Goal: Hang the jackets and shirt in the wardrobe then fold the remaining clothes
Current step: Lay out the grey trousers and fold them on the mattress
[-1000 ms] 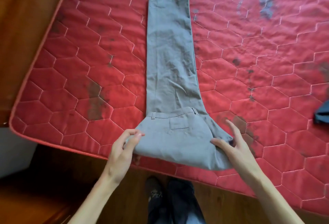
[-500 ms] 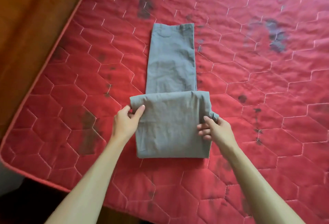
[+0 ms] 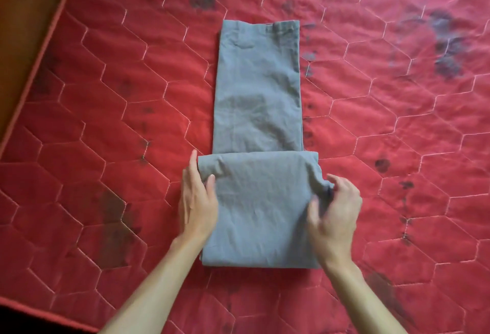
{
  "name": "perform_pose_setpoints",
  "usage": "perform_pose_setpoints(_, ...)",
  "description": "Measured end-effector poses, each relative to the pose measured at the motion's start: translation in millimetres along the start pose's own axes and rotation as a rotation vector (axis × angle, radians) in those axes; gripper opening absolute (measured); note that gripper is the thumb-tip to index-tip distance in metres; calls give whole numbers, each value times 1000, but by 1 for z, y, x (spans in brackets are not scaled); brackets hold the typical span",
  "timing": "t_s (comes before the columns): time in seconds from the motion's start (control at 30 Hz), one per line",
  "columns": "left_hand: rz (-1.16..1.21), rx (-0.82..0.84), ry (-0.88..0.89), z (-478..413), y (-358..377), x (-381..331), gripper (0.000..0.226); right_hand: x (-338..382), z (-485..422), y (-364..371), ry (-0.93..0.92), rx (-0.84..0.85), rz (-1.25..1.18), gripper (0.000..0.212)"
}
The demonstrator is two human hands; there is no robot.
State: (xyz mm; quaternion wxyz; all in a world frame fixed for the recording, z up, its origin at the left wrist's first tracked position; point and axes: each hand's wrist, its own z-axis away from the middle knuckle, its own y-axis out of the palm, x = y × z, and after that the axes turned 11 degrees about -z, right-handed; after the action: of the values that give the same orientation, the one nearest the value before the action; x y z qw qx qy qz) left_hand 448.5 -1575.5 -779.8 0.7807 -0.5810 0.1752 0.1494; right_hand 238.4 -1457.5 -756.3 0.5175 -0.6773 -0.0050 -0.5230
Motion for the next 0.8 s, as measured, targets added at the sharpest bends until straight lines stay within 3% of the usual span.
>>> perform_pose_setpoints(0.1,-296,-94,288,-1,14,-12,56,28,5,46,-315,211,124,53)
perform_pose_setpoints(0.2,-534,-10,348,-13,29,-12,54,36,-3,92,-385,389,263,55)
perform_pose_setpoints(0.33,-580,24,404,-27,39,1,60,17,-15,108,-464,441,331,60)
perform_pose_setpoints(0.53,-540,3,509,-34,32,16,62,11,-26,100,-234,225,326,69)
perform_pose_setpoints(0.7,-458,-5,432,-27,28,9,66,-20,-33,65,149,64,275,71)
perform_pose_setpoints(0.8,-324,-26,267,-17,26,8,81,-44,-17,31,21,180,226,69)
